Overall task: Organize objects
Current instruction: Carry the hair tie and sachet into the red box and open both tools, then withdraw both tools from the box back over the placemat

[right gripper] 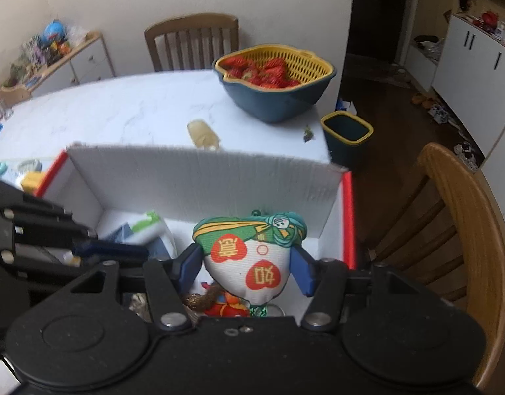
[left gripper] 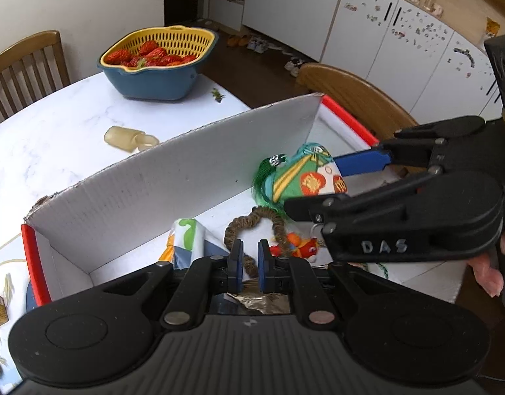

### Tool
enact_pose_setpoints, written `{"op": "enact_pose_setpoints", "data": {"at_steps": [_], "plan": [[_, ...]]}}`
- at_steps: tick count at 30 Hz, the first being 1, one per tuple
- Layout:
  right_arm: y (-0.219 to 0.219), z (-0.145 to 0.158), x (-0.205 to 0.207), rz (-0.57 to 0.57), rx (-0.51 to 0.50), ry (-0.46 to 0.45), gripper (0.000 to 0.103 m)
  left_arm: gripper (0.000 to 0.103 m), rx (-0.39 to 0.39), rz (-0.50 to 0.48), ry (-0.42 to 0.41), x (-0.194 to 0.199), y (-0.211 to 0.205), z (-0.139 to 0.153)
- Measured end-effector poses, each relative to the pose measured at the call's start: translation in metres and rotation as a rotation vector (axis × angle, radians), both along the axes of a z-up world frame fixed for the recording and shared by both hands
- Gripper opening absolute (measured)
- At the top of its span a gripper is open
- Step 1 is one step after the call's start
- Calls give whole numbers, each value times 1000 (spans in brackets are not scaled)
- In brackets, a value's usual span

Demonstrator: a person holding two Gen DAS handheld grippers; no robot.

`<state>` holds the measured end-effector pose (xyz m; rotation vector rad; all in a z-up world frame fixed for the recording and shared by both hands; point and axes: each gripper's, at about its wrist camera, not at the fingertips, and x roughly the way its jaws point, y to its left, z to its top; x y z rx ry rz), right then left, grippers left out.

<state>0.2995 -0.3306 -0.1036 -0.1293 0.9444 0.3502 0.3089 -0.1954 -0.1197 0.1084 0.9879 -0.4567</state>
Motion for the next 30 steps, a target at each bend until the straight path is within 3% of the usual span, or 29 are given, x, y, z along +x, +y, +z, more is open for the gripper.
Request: {"op": "enact_pose_setpoints", "data": {"at_steps": [8,20,24,30], "plan": [[14,-8,-1,84,-95,-50,60,9,13,34,25,-2,7,-8],[22,-9,-2,161,-115,-6,65,9,7,53,46,-7,13,-11],[19,-7,-4,153,-121,-12,74,12,-3,53,36,-11,13,-8],[9,5,-15,160,-105,-40,75,12,-38,72,14,-20,18,2]]}}
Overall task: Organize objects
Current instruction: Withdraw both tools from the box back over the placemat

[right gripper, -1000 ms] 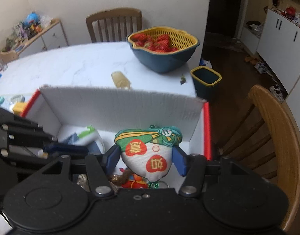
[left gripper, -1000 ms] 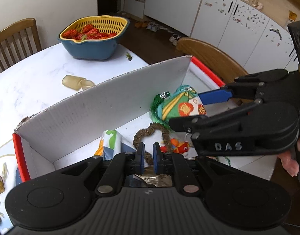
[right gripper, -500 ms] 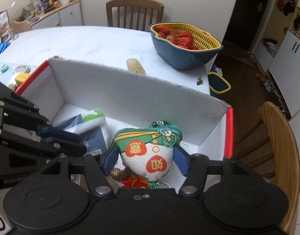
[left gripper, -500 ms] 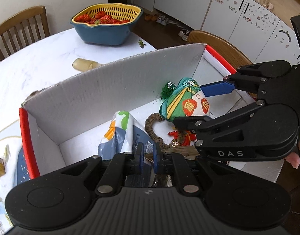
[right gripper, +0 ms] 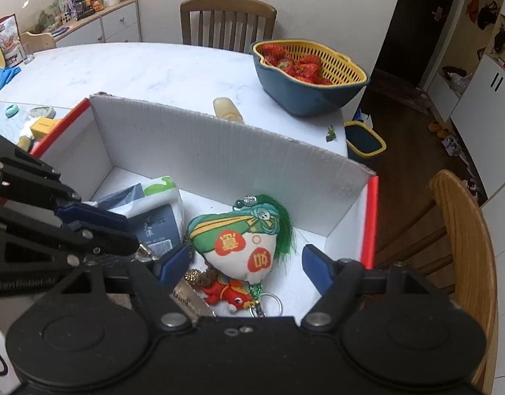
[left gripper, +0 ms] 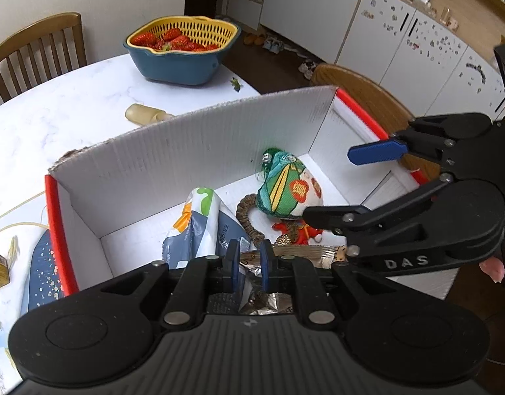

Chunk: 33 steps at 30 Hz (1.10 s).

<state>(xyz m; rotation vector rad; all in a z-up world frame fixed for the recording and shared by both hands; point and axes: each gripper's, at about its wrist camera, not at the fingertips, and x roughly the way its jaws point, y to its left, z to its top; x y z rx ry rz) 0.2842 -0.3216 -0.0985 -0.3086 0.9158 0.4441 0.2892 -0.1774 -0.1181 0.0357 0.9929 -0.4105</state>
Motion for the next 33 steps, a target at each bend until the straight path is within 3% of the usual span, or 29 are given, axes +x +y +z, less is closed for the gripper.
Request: {"op": "enact_pose_setpoints", "data": {"at_steps": [9,23,25,27,33], "plan": [[-15,29,-32,3,48,-98,81,12,-25,36,-70,-23,9,24],[-10,63,-77,-9,181,-122,83,12,-81,70,-141,-60,53,54],[-4,67,-82,-9,211,-116,85,18,-92,82,-151,-65,62,57],[1,70,-87,-11,233,-120,87,34,-108,93,-162,-70,73,61],[28,79,-97,-14,284,-123,92,64,-108,137,-217,-84,111,71]]}}
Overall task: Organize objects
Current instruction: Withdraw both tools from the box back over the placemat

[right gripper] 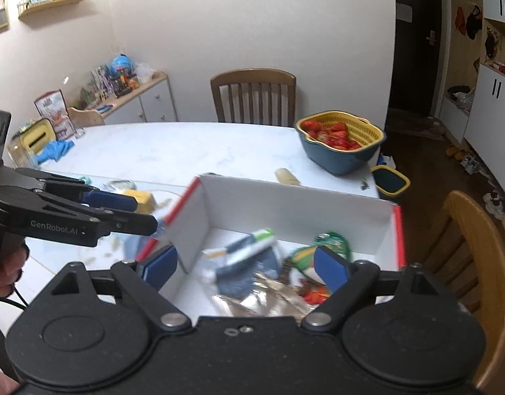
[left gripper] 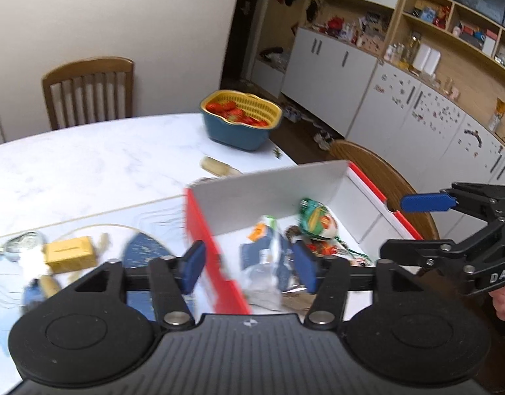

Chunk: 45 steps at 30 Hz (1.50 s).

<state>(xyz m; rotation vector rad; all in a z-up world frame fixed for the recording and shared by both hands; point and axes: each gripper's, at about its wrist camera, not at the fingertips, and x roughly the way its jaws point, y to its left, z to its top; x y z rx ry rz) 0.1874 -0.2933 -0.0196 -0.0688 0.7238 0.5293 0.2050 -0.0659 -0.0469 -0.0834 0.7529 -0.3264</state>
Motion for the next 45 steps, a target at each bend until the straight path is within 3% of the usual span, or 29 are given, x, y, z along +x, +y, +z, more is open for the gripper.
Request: {"op": "enact_pose_setpoints", "data": {"at_steps": [3,10,13,26,31,45], "plan": [[18,3,-3,-1,18,-3,94,77,-1,23,-23,-5,23,5],[69,6,-10,9,45,9,95,91,8,89,-36,-14,82,14],[92,7,-13,13,40,13,95,101,-9,122,-32,-18,113,13],[190,-10,-15,39,31,72,95,103,6,253,-11,-21,241,-11],[226,-19,-10,35,23,85,95,103,3,330,-37,-18,283,-17],[310,-61,11,34,-58,142,95,103,61,323,-42,16,345,-60]]}}
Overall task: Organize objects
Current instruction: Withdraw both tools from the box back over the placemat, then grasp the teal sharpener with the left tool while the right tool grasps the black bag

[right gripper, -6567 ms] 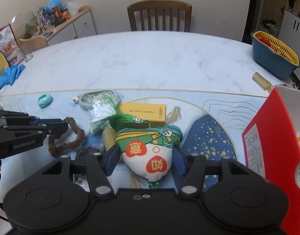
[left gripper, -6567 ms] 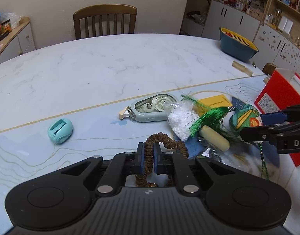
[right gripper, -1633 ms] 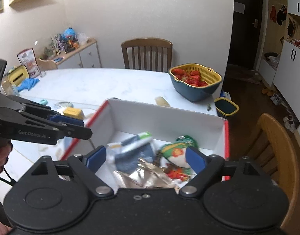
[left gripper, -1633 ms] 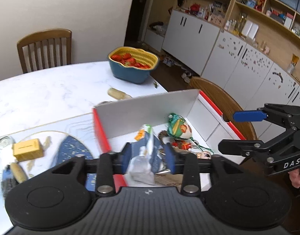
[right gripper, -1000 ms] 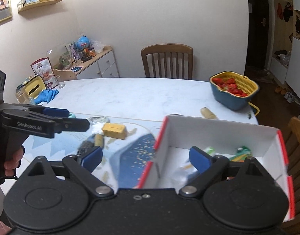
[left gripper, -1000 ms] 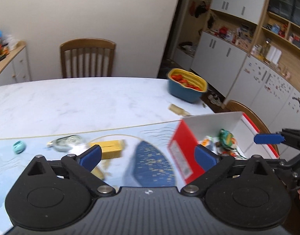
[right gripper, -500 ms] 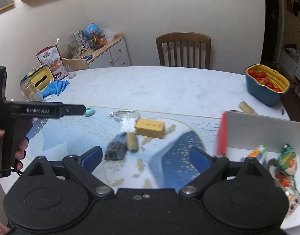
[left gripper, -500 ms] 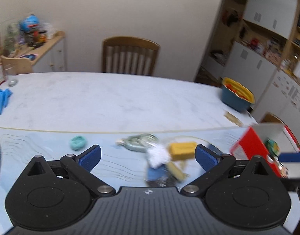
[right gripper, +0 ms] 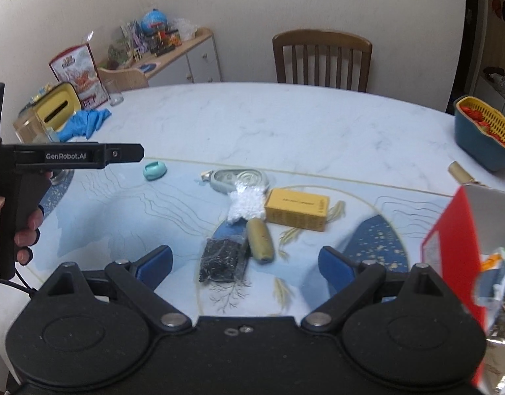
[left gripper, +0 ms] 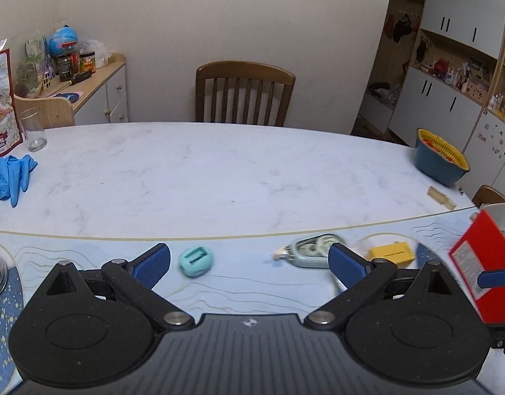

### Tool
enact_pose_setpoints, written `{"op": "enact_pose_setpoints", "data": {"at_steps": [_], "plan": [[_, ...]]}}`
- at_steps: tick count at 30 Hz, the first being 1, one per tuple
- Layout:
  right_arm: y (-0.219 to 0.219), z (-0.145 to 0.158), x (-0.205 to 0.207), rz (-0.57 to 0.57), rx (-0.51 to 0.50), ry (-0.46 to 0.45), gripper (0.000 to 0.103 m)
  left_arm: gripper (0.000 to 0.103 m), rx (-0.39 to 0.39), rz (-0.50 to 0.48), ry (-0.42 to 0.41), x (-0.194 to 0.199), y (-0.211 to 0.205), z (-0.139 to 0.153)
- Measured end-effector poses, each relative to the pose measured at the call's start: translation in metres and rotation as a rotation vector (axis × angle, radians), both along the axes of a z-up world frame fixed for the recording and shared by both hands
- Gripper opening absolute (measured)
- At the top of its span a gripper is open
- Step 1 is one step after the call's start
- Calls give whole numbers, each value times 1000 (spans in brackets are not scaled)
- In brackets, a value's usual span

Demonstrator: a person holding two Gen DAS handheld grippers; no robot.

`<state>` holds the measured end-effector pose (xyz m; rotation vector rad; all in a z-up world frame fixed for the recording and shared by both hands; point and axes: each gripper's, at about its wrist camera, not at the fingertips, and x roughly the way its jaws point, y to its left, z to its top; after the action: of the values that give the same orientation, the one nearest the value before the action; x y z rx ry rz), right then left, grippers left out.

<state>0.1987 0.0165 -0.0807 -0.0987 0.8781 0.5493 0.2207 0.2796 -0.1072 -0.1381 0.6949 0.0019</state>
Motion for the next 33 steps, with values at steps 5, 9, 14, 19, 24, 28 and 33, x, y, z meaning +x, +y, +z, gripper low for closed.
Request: {"op": "enact_pose_setpoints", "data": {"at_steps": [5,9,14,19,24,28,33], "plan": [[20,-13,5,7,-22,2,95,103,28,44,25,18,18,-18],[32,-27,8,5,-49,17,94,103,27,43,54,35,26,-36],[40,-43,15,-4,-61,66,89,103,45,22,80,50,28,-55],[48,-55,20,1,-49,115,86,103,70,-15,87,55,27,-68],[50,-66,28,-17,-52,153,80,103,50,-1,90,58,39,-77],[51,-71,31,-26,-49,174,76,103,52,-8,92,62,41,-82],[58,-72,28,-14,-65,164,73,100,63,-8,78,63,42,-84]]}}
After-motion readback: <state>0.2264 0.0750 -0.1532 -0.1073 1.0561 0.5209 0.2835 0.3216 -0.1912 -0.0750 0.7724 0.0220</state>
